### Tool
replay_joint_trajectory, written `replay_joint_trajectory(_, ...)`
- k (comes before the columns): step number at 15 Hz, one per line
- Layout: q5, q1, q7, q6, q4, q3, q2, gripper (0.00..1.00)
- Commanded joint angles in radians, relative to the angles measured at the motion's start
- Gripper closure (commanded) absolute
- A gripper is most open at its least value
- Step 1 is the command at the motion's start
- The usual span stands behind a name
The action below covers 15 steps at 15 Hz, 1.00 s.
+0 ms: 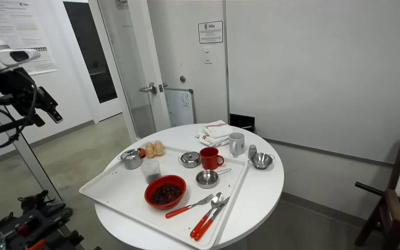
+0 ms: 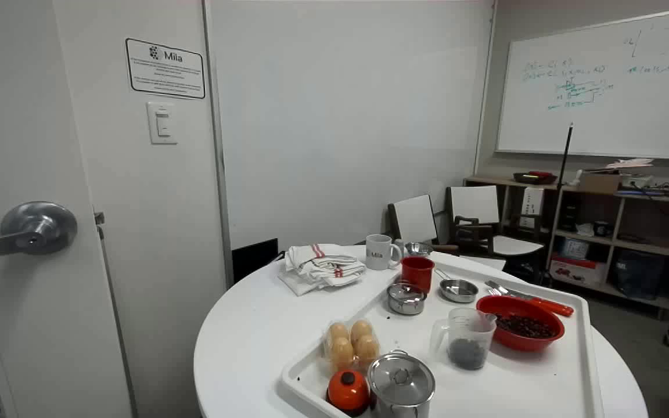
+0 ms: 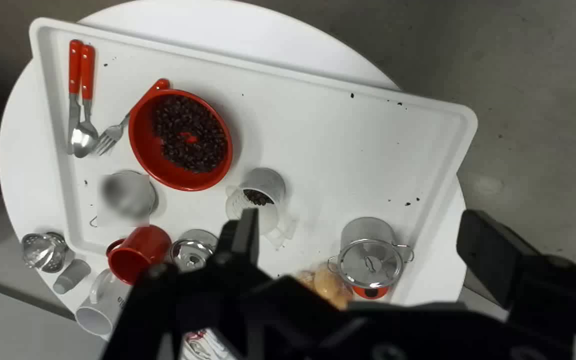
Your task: Pour some of the things in the jug into the red bowl
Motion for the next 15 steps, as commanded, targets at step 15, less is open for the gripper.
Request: replay_joint_trajectory(15,0.027,-0.114,0.321,0.018,0.146,0.019,0.147,0.0)
